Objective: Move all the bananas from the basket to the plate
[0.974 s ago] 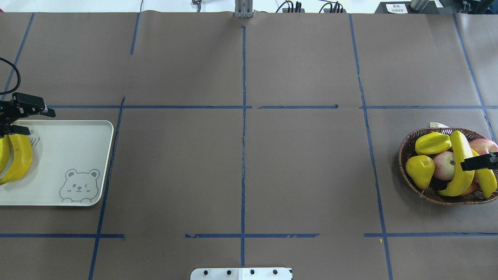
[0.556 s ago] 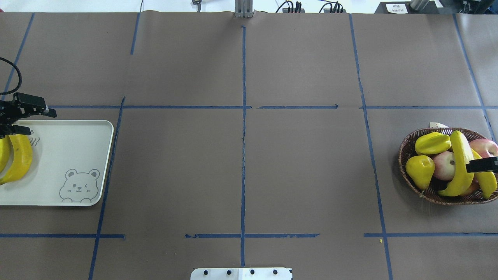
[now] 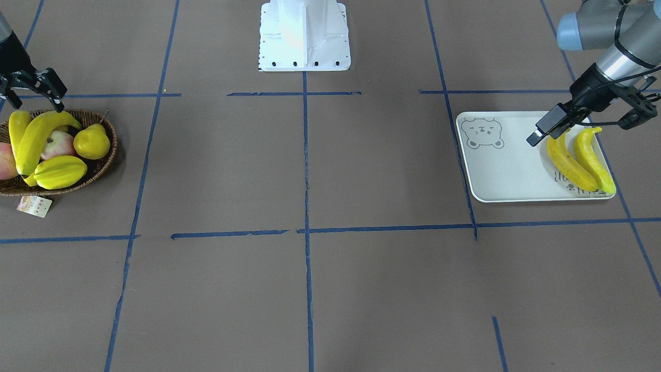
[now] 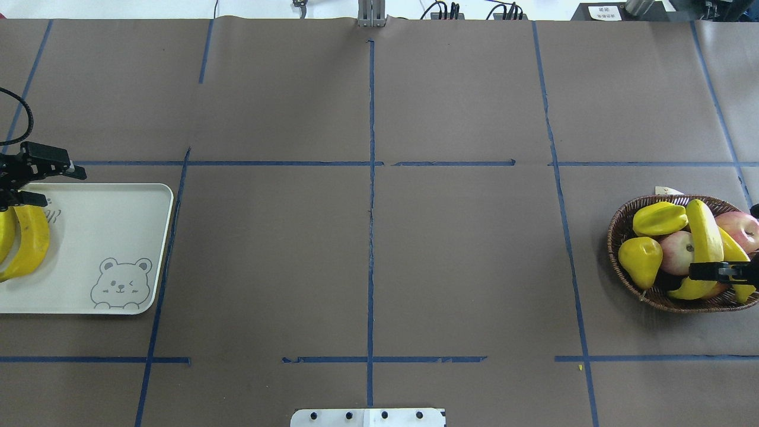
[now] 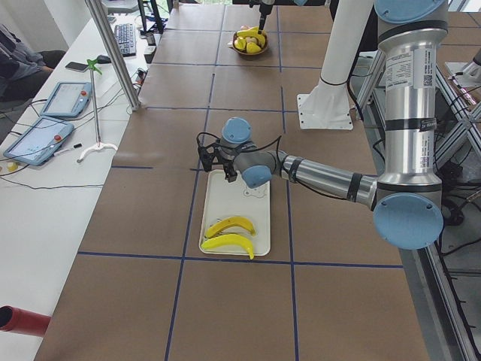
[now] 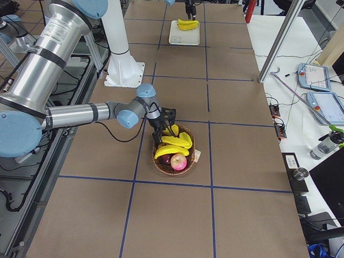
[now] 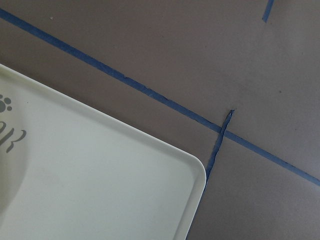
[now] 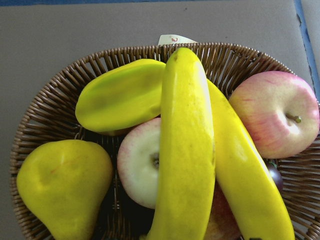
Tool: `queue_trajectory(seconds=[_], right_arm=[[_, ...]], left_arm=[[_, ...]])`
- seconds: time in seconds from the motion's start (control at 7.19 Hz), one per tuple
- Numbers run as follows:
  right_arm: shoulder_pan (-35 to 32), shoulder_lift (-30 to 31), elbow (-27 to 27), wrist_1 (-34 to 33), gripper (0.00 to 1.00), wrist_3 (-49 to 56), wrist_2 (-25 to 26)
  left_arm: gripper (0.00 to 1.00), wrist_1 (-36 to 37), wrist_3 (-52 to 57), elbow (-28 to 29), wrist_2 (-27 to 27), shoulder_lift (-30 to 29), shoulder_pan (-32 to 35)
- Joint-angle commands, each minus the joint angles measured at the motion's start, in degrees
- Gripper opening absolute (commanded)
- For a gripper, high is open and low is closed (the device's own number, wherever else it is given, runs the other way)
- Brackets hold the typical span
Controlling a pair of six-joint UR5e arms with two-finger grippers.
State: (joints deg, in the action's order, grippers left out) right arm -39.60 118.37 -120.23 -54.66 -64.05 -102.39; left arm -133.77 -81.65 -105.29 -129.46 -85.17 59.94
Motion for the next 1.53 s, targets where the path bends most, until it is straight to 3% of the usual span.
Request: queue_trajectory(seconds=[0.0, 0.83, 1.25, 1.39], right_arm=[[3.29, -0.15, 1.14, 0.09, 0.85, -0.90, 1.58], [4.44, -3.22, 4.57, -0.09, 0.68, -0.72, 2.98], [4.36, -3.23, 4.74, -0.18, 0.27, -0.46, 3.07], [4.35, -3.23, 4.74, -0.18, 0.25, -0.29, 3.42]], left_arm=[[1.00, 0.09, 0.00, 0.00, 0.00, 0.00, -0.09], [1.00, 0.09, 0.00, 0.00, 0.09, 0.00, -0.97], [1.00, 0.00, 0.00, 0.00, 0.09, 0.00, -0.79], [1.00, 0.09, 0.09, -0.09, 0.09, -0.08, -0.97]])
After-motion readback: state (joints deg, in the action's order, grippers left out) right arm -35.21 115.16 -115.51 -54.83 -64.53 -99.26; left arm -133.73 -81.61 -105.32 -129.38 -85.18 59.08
